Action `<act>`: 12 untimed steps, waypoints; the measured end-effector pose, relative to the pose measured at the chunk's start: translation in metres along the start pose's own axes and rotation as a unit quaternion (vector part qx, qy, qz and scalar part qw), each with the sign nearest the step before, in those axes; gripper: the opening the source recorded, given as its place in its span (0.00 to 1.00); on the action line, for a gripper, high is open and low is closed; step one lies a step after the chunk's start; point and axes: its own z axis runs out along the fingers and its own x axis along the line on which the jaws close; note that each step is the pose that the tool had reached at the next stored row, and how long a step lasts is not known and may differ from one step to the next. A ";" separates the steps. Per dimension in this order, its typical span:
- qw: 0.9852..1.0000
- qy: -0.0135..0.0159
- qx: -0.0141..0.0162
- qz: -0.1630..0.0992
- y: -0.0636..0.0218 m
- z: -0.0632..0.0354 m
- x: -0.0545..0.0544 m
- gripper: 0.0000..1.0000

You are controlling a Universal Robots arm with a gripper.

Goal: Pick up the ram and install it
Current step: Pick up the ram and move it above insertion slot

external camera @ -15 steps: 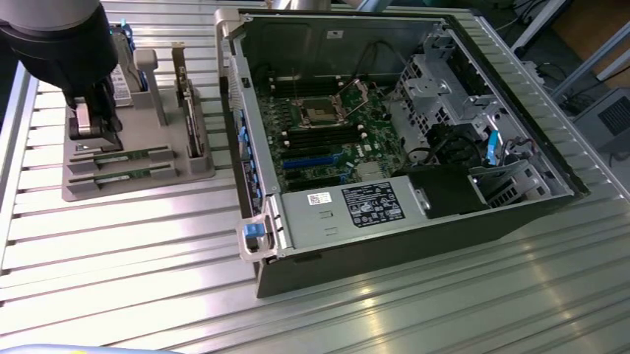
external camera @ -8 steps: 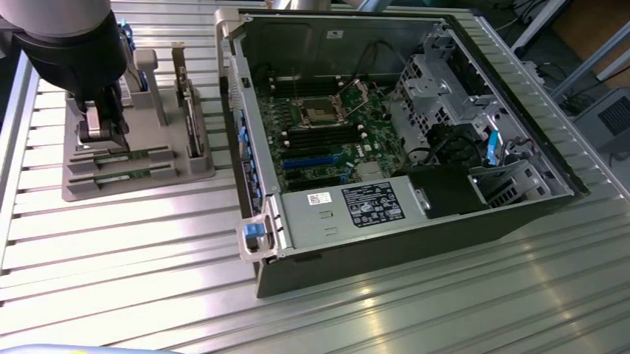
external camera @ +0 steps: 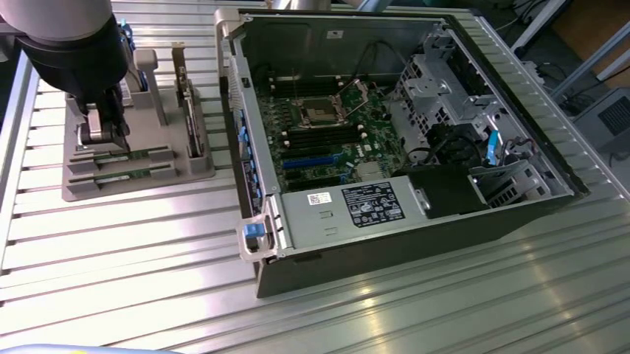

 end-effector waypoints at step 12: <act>1.000 0.000 0.000 0.000 -0.0004 0.0095 0.000 0.36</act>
